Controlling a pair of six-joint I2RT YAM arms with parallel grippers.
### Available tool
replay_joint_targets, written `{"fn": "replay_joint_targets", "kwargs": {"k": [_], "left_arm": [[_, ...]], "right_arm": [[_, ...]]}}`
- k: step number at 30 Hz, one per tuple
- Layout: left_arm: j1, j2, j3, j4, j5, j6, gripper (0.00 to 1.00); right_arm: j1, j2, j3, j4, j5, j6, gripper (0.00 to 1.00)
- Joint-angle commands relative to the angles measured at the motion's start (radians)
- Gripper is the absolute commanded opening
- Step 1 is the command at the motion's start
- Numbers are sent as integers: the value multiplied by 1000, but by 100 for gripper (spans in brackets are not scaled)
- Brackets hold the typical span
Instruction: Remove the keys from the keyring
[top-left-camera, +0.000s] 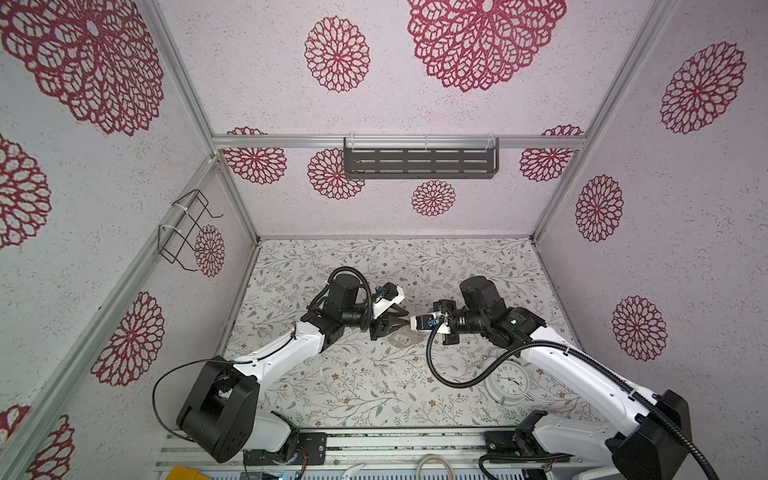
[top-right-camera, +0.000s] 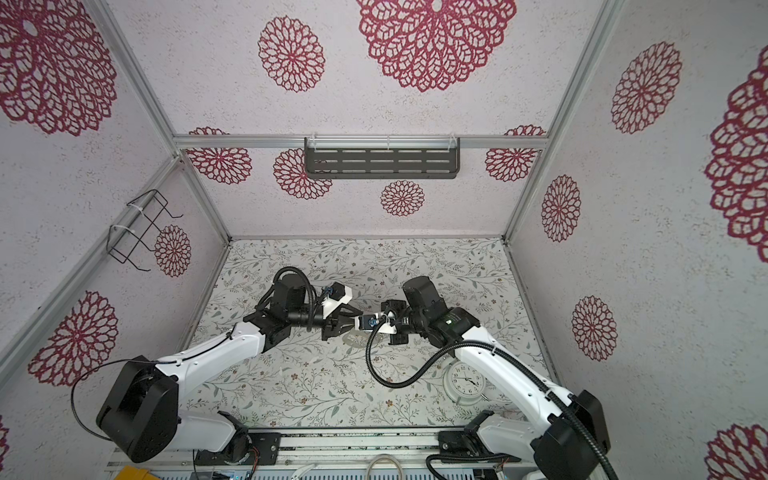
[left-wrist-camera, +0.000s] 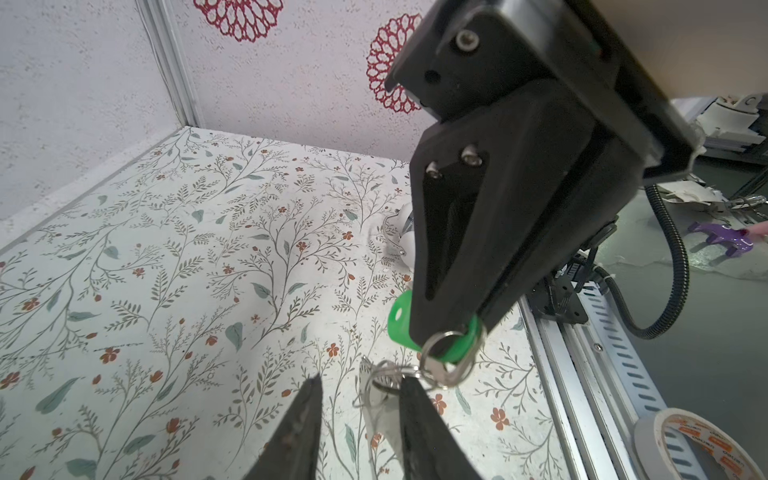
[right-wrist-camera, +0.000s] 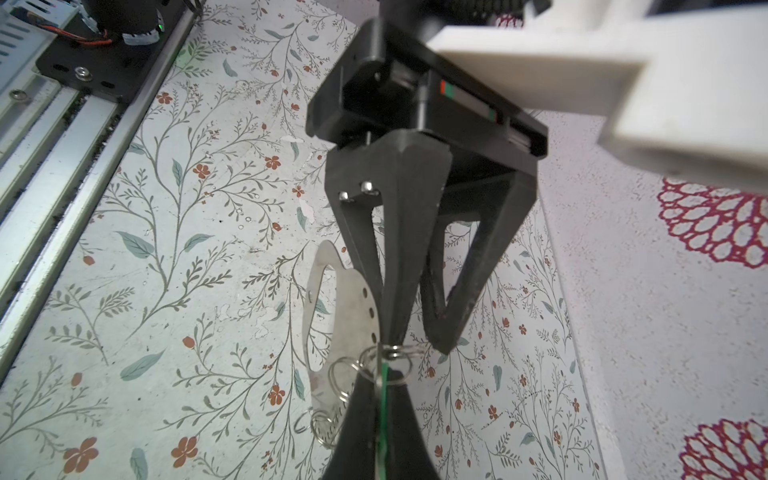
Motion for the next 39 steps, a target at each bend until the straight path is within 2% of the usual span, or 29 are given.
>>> {"fn": "replay_joint_targets", "kwargs": {"k": [1, 7, 18, 31, 39], "left_arm": [[-22, -21, 28, -102, -14, 132, 36], [-22, -56, 22, -156, -90, 173, 36], [2, -161, -81, -50, -308, 95, 37], [15, -255, -169, 10, -345, 55, 37], [13, -266, -184, 37, -372, 59, 37]], "right_arm": [[3, 10, 61, -35, -19, -33, 0], [3, 38, 105, -126, -23, 0, 0], [2, 94, 178, -308, 34, 129, 0], [5, 265, 403, -596, 89, 156, 0], [24, 331, 509, -736, 227, 146, 0]]}}
